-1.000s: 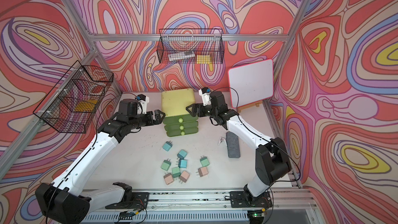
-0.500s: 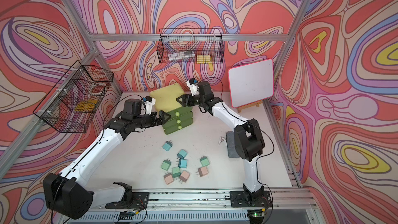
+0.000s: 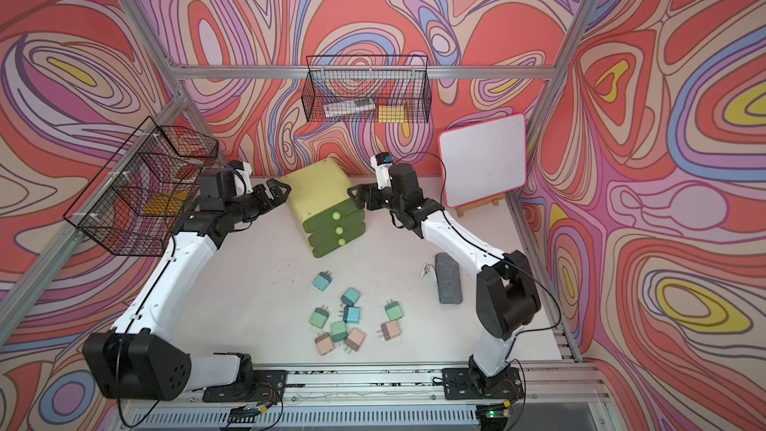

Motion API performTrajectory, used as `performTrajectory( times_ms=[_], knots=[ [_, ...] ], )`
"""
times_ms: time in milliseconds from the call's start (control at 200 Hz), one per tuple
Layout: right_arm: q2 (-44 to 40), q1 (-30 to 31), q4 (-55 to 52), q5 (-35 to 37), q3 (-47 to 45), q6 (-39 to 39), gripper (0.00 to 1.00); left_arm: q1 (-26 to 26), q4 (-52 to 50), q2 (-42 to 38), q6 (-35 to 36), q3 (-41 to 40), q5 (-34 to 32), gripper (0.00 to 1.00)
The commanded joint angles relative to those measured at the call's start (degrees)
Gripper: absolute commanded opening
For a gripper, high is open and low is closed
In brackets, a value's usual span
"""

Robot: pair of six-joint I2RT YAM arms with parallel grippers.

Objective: Place the plugs into the drawer by color
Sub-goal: Adjust the storage box at the center of the board.

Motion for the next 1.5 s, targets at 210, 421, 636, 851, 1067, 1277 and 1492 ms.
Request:
performTrajectory(
  times_ms=[210, 421, 636, 851, 1067, 1277, 1492],
  knots=[
    [5.3, 3.7, 14.6, 0.7, -6.1, 14.1, 0.86, -0.7, 3.0, 10.3, -3.0, 4.0, 5.4, 0.89],
    [12.5, 3.7, 15.6, -3.3, 0.2, 13.7, 0.8, -3.2, 1.1, 6.9, -0.5, 0.3, 6.9, 0.85],
    [18.5, 3.7, 13.1, -5.8, 9.1, 9.7, 0.75, -3.5, 0.7, 1.7, -0.2, -5.6, 6.1, 0.82],
    [16.7, 2.3, 14.7, -9.9, 6.9, 3.2, 0.65, -3.3, -0.7, 1.9, 1.1, -0.9, -1.0, 0.83],
    [14.6, 2.3, 22.6, -12.9, -0.9, -5.6, 0.55, -2.5, 0.3, 9.2, -1.7, 5.7, 0.8, 0.75],
    [13.5, 2.3, 26.4, -7.8, -5.7, -14.5, 0.54, -1.9, -3.1, 11.5, -0.8, 8.4, -0.2, 0.71],
    [13.0, 4.2, 30.2, -3.7, -7.2, -16.5, 0.5, -1.4, -5.1, 11.1, 1.0, 8.1, -3.1, 0.72]
  ],
)
